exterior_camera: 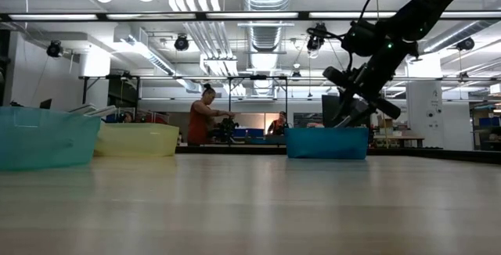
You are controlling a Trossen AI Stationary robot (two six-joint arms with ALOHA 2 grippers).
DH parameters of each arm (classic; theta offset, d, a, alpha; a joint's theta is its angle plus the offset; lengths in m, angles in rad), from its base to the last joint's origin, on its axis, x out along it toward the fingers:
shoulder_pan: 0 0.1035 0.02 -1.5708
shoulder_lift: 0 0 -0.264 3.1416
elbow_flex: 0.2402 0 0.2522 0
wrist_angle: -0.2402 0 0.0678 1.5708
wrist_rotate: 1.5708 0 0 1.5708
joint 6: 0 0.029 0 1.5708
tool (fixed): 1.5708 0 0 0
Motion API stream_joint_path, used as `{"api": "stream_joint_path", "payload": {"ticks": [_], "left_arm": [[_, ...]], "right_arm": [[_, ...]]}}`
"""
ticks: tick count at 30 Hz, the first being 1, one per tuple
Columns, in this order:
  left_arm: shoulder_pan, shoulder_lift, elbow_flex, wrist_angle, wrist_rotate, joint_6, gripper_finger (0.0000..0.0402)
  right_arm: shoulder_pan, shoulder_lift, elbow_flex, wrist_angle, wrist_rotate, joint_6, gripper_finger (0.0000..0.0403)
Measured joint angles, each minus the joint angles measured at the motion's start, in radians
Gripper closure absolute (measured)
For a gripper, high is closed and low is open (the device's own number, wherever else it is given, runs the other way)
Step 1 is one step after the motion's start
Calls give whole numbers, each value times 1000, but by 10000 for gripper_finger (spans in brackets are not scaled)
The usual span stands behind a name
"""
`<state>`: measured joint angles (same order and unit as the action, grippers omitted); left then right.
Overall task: Sort silverware by color (type)
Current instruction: Put the blue spoon into the blue bin, then return to Home Position
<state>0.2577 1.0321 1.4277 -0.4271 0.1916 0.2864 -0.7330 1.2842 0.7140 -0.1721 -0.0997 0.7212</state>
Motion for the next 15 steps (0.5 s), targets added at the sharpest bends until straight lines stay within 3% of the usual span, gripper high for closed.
{"api": "stream_joint_path", "payload": {"ticks": [7, 15], "left_arm": [[0, 0, 0, 0, 0, -13, 320], [0, 6, 0, -1, 0, -26, 320]], "right_arm": [[8, 0, 44, -132, 97, -51, 293], [24, -16, 46, -137, 129, -90, 293]]}}
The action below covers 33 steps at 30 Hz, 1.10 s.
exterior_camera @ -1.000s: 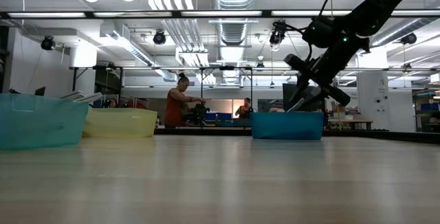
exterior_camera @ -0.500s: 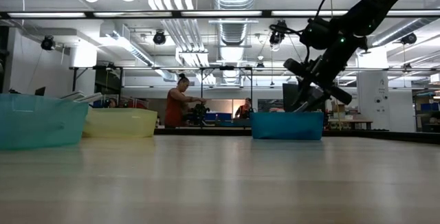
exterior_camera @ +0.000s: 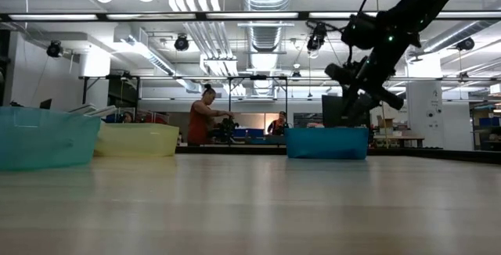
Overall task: Sort silverware by color (type)
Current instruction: Return to Home Position
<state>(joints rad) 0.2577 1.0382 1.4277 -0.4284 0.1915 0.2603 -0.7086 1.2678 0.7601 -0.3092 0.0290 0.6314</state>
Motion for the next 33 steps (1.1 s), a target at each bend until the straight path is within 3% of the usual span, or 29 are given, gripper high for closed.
{"api": "stream_joint_path", "payload": {"ticks": [7, 13, 19, 33], "left_arm": [[-77, -39, -120, -19, -13, -99, 320], [-268, -194, -397, 154, -227, -160, 320], [-452, -383, -637, 272, -382, -174, 320], [-470, -716, -984, 335, -445, -138, 321]], "right_arm": [[121, -125, -5, 12, 1, -133, 293], [358, -269, -57, 144, 0, -310, 294], [556, -456, -209, 372, -2, -496, 294], [584, -899, -580, 536, -1, -573, 294]]}}
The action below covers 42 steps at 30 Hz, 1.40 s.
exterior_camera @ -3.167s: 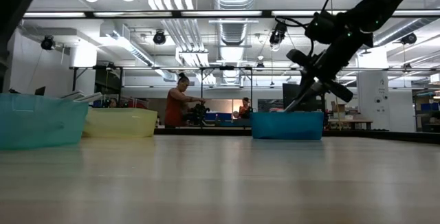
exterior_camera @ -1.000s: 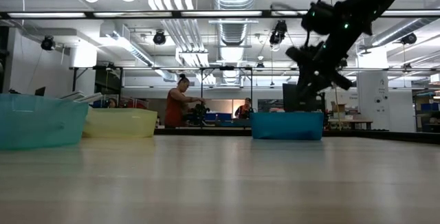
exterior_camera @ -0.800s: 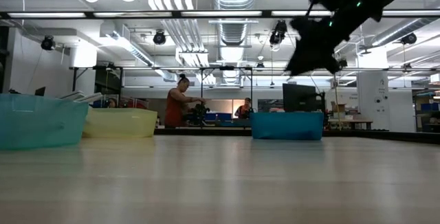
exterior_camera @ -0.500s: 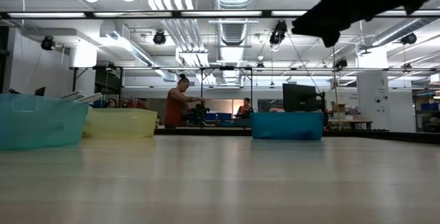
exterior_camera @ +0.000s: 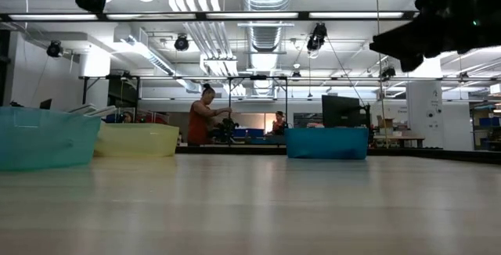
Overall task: Sort silverware by color (type)
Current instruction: Return to Home Position
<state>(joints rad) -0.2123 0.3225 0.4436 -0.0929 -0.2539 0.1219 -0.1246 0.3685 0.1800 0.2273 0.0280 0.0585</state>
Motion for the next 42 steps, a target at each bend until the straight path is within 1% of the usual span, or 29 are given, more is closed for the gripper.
{"api": "stream_joint_path", "payload": {"ticks": [4, 7, 12, 14, 16, 19, 21, 24, 26, 29, 32, 34, 36, 38, 42], "left_arm": [[0, -94, -98, 6, 0, 6, 321], [0, -176, -167, 53, 1, 0, 321], [0, -323, -252, 86, 1, -3, 321], [2, -322, -270, 124, -7, 2, 321], [2, -310, -280, 122, -8, -5, 321], [4, -306, -297, 119, -9, -17, 321], [5, -309, -314, 130, -15, -18, 321], [5, -322, -354, 129, -23, -19, 321], [5, -322, -377, 157, -26, -27, 321], [5, -322, -406, 213, -28, -35, 320], [5, -321, -425, 222, -32, -49, 320], [5, -317, -426, 204, -69, -60, 320], [5, -314, -426, 168, -101, -74, 320], [5, -305, -426, 140, -101, -117, 320], [5, -283, -426, 154, -102, -269, 320]], "right_arm": [[0, -116, -93, 1, 0, -7, 294], [0, -211, -155, -1, -1, -9, 295], [0, -364, -167, -120, -1, -16, 308], [0, -368, -165, -124, -2, -33, 316], [0, -354, -166, -150, 7, -50, 324], [0, -347, -167, -156, 70, -75, 335], [0, -349, -167, -171, 124, -119, 340], [0, -348, -168, -176, 133, -202, 345], [0, -348, -168, -181, 136, -246, 346], [0, -329, -168, -182, 162, -256, 346], [0, -309, -168, -183, 164, -228, 346], [0, -297, -168, -184, 163, -205, 346], [0, -287, -168, -184, 163, -109, 346], [0, -279, -168, -184, 163, 11, 346], [0, -274, -168, -185, 163, 180, 346]]}}
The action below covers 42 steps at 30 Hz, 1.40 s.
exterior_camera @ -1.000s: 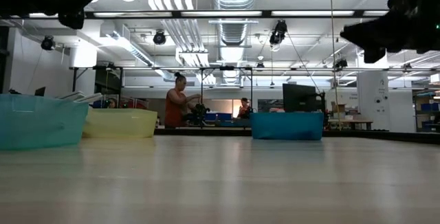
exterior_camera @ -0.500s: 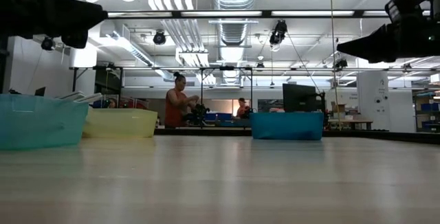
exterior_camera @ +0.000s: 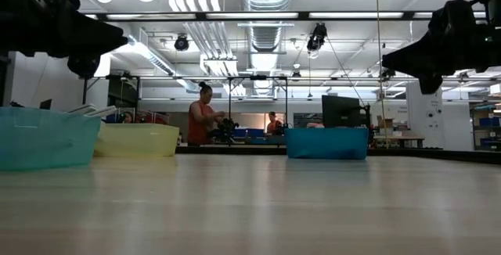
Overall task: Sort silverware by color (type)
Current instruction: Return to Home Position
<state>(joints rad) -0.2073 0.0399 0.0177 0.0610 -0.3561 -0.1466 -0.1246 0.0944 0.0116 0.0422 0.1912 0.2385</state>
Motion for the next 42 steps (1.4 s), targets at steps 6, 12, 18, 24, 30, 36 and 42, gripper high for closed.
{"api": "stream_joint_path", "payload": {"ticks": [6, 12, 18, 24, 30, 36, 42], "left_arm": [[0, 17, 2, 9, -1, -18, 320], [0, 29, 2, 10, -1, 68, 319], [0, 40, 3, 10, 0, 70, 319], [0, 49, 3, 10, -1, 70, 319], [0, 52, 3, 10, 0, 70, 319], [0, 53, 3, 10, 0, 70, 319], [0, 53, 3, 10, 0, 70, 319]], "right_arm": [[0, 0, 0, 0, 0, 49, 346], [0, 0, 0, 0, 0, 49, 346], [0, 0, 0, 0, 0, 48, 346], [0, 0, 0, 0, 0, 48, 346], [0, 0, 0, -1, 0, 48, 346], [0, 0, 0, -1, 0, 49, 346], [0, 0, 0, -1, 0, 48, 346]]}}
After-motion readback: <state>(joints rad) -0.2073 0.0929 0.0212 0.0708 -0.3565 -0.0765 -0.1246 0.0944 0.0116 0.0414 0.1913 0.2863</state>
